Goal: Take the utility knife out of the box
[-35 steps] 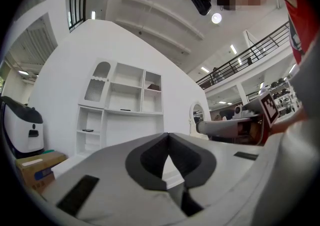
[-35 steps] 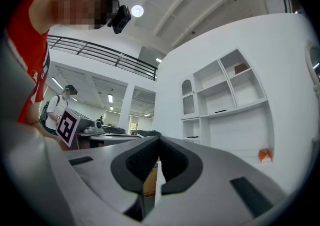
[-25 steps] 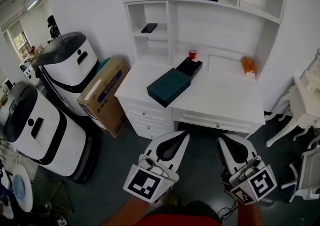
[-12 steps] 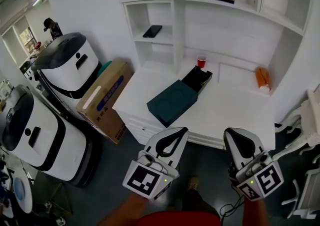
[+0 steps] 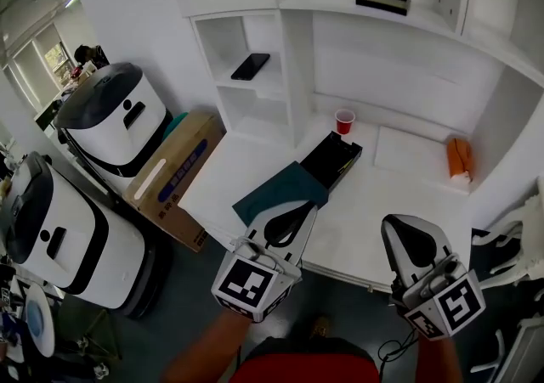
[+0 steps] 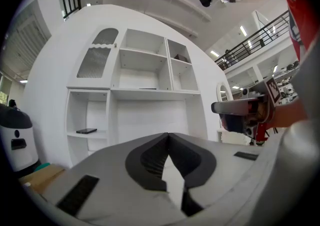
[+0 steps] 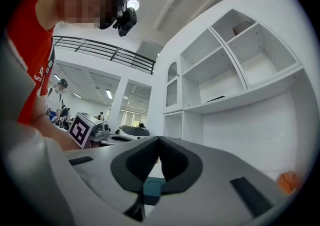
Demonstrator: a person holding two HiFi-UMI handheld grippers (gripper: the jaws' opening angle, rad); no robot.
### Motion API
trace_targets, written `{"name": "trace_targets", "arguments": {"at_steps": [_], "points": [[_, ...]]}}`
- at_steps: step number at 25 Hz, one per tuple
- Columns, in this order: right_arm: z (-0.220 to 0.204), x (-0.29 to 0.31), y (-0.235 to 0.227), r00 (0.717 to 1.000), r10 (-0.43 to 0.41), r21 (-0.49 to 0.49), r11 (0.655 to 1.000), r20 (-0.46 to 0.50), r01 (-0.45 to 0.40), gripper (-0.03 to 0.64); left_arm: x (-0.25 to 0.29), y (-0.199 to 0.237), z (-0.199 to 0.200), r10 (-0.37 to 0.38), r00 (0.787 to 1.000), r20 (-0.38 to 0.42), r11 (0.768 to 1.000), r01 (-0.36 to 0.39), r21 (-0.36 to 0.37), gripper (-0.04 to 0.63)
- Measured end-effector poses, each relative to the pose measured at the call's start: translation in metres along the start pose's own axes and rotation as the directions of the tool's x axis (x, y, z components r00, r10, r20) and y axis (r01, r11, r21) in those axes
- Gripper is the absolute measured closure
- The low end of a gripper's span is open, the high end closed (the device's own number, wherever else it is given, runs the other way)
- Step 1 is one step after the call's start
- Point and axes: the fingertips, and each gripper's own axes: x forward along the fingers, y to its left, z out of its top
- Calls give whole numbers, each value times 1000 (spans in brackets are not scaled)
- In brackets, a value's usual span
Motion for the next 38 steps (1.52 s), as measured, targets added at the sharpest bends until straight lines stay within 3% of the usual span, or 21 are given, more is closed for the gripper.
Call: {"name": "trace_targets", "arguments": {"at_steps": [4,12,21,26,32,38], "points": [[-8,12,-29,1000,4,23,1000,-3,-4,620,39,17,-12,-9,1000,-22,998,10,54,573],[-27,35,-71,999,-19,35,999,-38,20,620,112,63,-44,-51,990,-128,997,58,52,574],[-42,89,-115,993,-90,21,996,-72,92,620,192,97,-101,-167,947,-274,983,180,24,551],[-50,108,-127,989,-127,27,991,-79,130,619,223,104,-146,-220,887,-407,971,239,-3,508],[-80,119,-141,983,-88,21,996,-161,92,618,254,106,-194,-239,797,-555,960,280,-12,502],[-89,133,-163,979,-108,48,992,-175,118,620,267,100,-239,-273,680,-681,943,328,-51,481]]}}
